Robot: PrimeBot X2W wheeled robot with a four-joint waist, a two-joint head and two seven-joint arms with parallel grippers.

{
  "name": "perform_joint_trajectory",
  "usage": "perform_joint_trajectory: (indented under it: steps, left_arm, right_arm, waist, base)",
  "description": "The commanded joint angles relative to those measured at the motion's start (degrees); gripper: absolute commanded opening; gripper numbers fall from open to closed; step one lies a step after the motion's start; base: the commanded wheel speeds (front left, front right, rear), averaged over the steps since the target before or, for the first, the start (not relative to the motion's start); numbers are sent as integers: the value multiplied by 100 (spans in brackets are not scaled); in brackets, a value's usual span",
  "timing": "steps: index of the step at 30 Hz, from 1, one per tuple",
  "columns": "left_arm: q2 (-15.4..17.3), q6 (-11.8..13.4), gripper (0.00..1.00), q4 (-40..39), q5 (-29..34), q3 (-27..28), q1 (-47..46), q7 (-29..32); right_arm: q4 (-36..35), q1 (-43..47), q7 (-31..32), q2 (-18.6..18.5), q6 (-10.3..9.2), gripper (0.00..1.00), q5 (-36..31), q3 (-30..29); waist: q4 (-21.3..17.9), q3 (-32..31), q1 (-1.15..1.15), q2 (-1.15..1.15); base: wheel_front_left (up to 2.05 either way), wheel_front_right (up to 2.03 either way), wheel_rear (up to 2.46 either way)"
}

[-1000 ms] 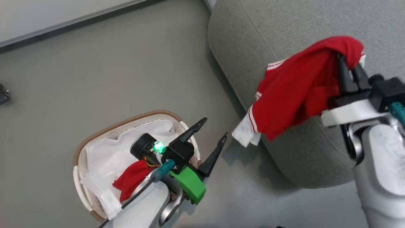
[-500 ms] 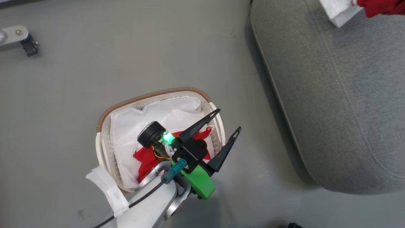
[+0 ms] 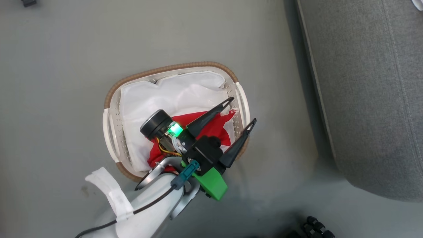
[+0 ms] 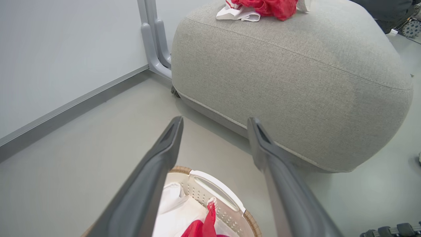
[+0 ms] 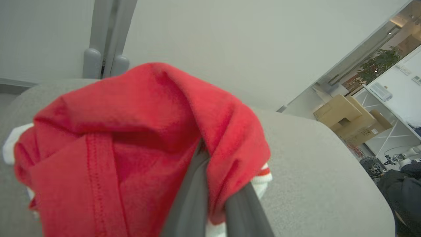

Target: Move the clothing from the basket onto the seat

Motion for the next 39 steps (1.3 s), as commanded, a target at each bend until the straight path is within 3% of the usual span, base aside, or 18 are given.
perform_joint_trajectory:
  steps: [1, 4, 5, 6, 7, 14, 24, 39]
  left_arm:
    - [67, 44, 100, -87, 26, -8, -50, 31]
    - [161, 82, 100, -193, 17, 15, -4, 92]
    - [193, 87, 100, -232, 12, 9, 7, 120]
    - [226, 99, 100, -253, 16, 9, 17, 133]
    - [259, 113, 100, -274, 28, 16, 27, 148]
    - [417, 220, 100, -395, -78, 173, 38, 132]
    - [476, 423, 100, -188, -421, 607, 136, -225]
    - [157, 670, 100, 247, -947, 1682, 1231, -507]
  right_arm:
    - [143, 97, -26, 79, -8, 0, -75, -111]
    - [176, 206, -32, 278, -8, 1, -205, -284]
    - [79, 283, -33, 352, -8, 36, -222, -352]
    - [-17, 355, -33, 424, -8, 63, -223, -400]
    - [-128, 456, -33, 514, -8, 100, -236, -425]
    - [-875, 1052, -35, 874, -8, 100, -21, -352]
    - [-1772, 2034, -36, 1018, -8, 100, 352, -77]
    - [-2395, 2887, -36, 1305, -8, 100, 714, 713]
  waist:
    - [-69, 108, -1, -1]
    - [-192, 116, -1, -1]
    - [-230, 111, -1, -1]
    - [-267, 100, -1, -1]
    - [-316, 79, -1, -1]
    - [-523, -143, -1, -1]
    - [-553, -908, -1, -1]
    - [276, -2622, -1, -1]
  base:
    - [0, 0, 0]
    - [0, 0, 0]
    - [0, 0, 0]
    - [0, 0, 0]
    - [0, 0, 0]
    - [0, 0, 0]
    - [0, 0, 0]
    - [0, 0, 0]
